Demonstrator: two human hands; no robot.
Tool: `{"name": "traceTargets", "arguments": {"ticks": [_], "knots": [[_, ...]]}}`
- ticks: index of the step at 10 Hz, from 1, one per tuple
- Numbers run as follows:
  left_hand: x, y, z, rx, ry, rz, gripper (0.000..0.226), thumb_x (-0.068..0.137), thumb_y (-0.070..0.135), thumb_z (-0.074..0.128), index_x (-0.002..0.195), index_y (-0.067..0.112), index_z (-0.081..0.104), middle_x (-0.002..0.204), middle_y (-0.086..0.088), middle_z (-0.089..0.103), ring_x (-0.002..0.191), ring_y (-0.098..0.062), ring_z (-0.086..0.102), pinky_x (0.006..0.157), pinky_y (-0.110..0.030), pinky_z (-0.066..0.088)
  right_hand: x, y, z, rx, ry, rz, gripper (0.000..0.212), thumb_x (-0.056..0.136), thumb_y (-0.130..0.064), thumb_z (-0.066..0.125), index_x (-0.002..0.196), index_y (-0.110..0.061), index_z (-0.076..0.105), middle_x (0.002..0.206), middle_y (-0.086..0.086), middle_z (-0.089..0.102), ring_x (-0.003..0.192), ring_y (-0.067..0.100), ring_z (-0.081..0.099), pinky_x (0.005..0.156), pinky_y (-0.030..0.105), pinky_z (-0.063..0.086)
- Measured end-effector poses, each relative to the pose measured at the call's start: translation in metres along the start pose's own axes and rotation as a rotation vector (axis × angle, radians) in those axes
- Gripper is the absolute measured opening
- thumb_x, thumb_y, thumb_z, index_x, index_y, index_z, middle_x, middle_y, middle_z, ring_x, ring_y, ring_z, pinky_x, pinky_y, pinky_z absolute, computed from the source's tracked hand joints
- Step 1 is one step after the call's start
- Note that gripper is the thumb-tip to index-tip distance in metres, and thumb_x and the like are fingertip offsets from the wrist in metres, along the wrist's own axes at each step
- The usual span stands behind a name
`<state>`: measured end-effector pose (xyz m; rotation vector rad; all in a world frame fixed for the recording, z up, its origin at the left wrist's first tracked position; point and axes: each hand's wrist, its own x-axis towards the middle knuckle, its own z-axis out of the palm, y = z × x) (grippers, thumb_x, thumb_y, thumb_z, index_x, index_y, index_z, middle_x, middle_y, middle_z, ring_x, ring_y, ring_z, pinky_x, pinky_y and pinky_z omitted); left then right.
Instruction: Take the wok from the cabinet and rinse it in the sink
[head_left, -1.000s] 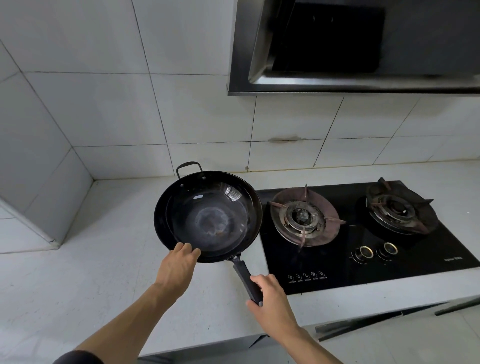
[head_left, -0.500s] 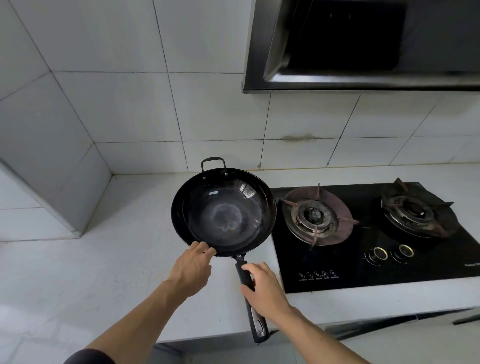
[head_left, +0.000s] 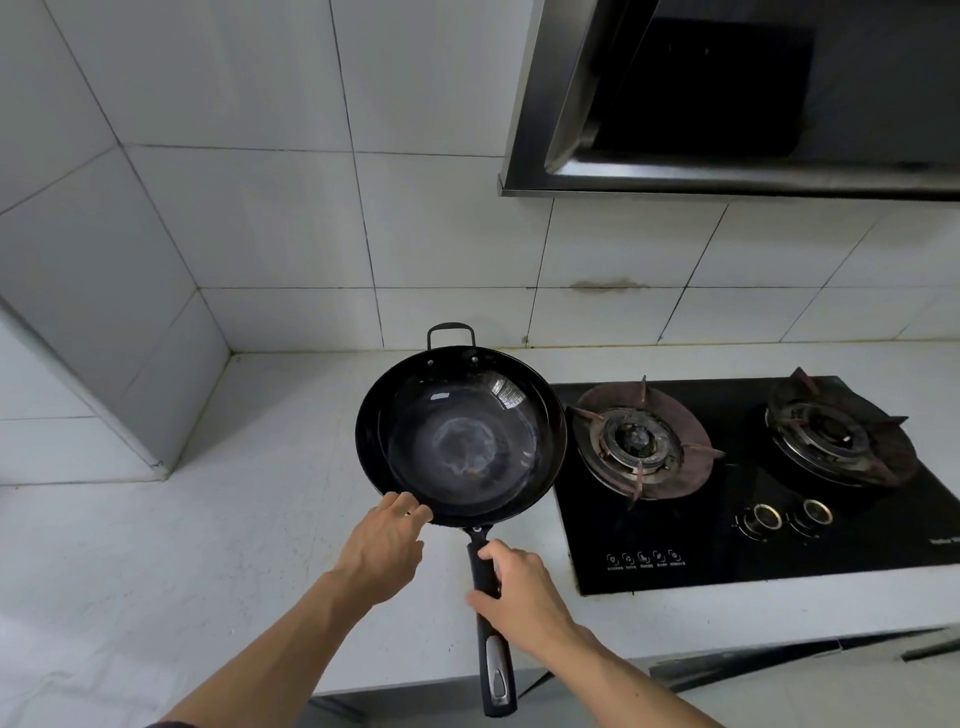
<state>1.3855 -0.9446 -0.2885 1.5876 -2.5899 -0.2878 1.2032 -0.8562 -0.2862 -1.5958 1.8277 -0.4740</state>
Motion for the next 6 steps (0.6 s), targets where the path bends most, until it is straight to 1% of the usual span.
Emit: {"name": "traceTargets", "arguments": {"ticks": [1, 2, 3, 4, 6], "knots": [[0.000, 0.002, -0.001, 0.002, 0.014, -0.006, 0.039, 0.099, 0.031, 0.052, 0.137, 0.026, 0.047, 0.141, 0.006, 0.047, 0.127, -0.015, 0.043, 0.104, -0.026, 0.040, 0.002, 0.000, -0.007, -0.025, -0.038, -0.016, 0.047, 0.085, -0.035, 0.067, 0.127, -0.026, 0.048, 0.107, -0.002, 0.054, 0.094, 0.012, 0.055, 0.077, 0.022, 0.051], [0.002, 0.000, -0.002, 0.006, 0.012, 0.000, 0.038, 0.098, 0.032, 0.053, 0.135, 0.027, 0.049, 0.139, 0.007, 0.049, 0.125, -0.015, 0.044, 0.106, -0.028, 0.039, 0.005, 0.001, -0.014, -0.058, -0.056, -0.029, 0.041, 0.086, -0.037, 0.065, 0.124, -0.028, 0.051, 0.106, -0.005, 0.054, 0.093, 0.010, 0.055, 0.085, 0.026, 0.051], [0.007, -0.005, -0.007, -0.046, -0.020, 0.026, 0.037, 0.096, 0.034, 0.056, 0.132, 0.027, 0.052, 0.134, 0.007, 0.053, 0.121, -0.014, 0.047, 0.101, -0.028, 0.043, 0.012, -0.002, -0.025, -0.086, -0.051, -0.060, 0.034, 0.088, -0.044, 0.060, 0.118, -0.029, 0.056, 0.107, -0.007, 0.054, 0.099, 0.009, 0.052, 0.090, 0.026, 0.047], [0.018, -0.014, -0.016, -0.149, -0.009, 0.058, 0.033, 0.094, 0.033, 0.059, 0.127, 0.027, 0.056, 0.130, 0.008, 0.054, 0.118, -0.012, 0.049, 0.095, -0.024, 0.047, 0.022, -0.009, -0.043, -0.089, 0.029, -0.130, 0.033, 0.090, -0.043, 0.058, 0.120, -0.028, 0.057, 0.111, -0.010, 0.052, 0.104, 0.004, 0.049, 0.090, 0.019, 0.041], [0.042, -0.024, -0.041, -0.342, 0.139, 0.085, 0.031, 0.092, 0.033, 0.062, 0.122, 0.024, 0.059, 0.125, 0.008, 0.054, 0.116, -0.013, 0.048, 0.091, -0.020, 0.046, 0.031, -0.023, -0.085, -0.125, 0.266, -0.156, 0.039, 0.094, -0.043, 0.054, 0.130, -0.029, 0.050, 0.123, -0.016, 0.047, 0.117, 0.000, 0.041, 0.100, 0.019, 0.035]]}}
